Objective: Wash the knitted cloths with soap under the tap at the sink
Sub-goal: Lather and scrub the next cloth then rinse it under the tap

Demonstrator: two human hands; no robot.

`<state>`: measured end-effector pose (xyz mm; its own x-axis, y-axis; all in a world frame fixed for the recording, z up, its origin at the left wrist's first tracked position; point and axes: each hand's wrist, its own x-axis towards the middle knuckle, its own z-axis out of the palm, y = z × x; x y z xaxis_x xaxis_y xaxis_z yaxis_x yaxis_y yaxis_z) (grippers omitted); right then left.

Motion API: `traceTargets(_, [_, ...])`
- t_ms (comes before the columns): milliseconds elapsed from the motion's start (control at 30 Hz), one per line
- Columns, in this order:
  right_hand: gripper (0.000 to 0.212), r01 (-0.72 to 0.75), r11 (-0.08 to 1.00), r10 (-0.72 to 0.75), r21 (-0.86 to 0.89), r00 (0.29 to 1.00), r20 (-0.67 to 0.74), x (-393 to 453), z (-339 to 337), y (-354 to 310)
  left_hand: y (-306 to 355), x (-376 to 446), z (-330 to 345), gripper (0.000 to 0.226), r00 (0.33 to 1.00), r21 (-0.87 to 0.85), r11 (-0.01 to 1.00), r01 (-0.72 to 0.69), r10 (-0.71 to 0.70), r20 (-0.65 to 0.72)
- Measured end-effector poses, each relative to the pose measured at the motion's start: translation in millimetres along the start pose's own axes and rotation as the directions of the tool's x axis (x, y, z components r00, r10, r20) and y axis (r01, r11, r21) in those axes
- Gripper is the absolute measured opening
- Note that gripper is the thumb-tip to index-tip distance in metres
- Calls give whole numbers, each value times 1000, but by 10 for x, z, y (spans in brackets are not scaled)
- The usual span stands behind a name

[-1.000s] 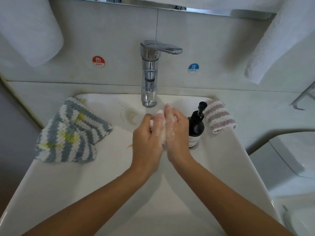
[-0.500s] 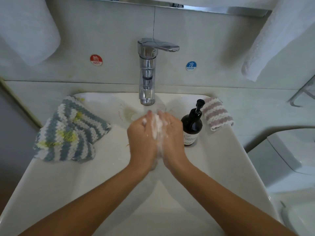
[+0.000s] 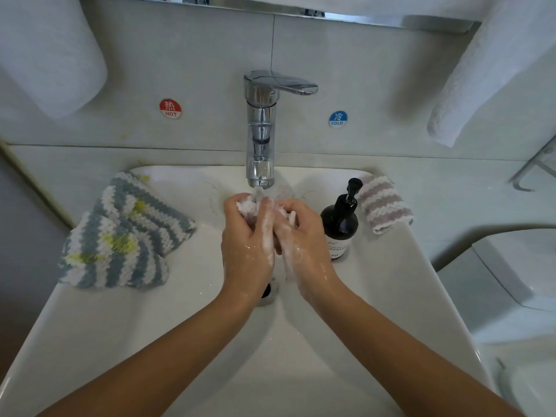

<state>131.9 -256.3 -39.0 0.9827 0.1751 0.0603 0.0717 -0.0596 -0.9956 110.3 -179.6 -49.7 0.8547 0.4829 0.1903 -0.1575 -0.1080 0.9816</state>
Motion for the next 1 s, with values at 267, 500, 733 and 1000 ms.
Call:
traceTargets(267, [15, 60, 996, -52, -63, 992, 115, 17, -32, 40, 15, 239, -171, 6, 975, 61, 993, -101, 111, -191])
traceTargets(500, [37, 77, 994, -90, -82, 980, -176, 80, 68, 35, 17, 112, -48, 25, 993, -90, 996, 22, -32, -116])
traceTargets(733, [49, 47, 989, -13, 140, 972, -236, -65, 259, 70, 18, 110, 98, 31, 990, -76, 992, 101, -108, -93])
traceTargets(1000, [47, 47, 983, 15, 180, 944, -330, 69, 122, -143, -1, -123, 147, 33, 994, -23, 994, 105, -106, -1])
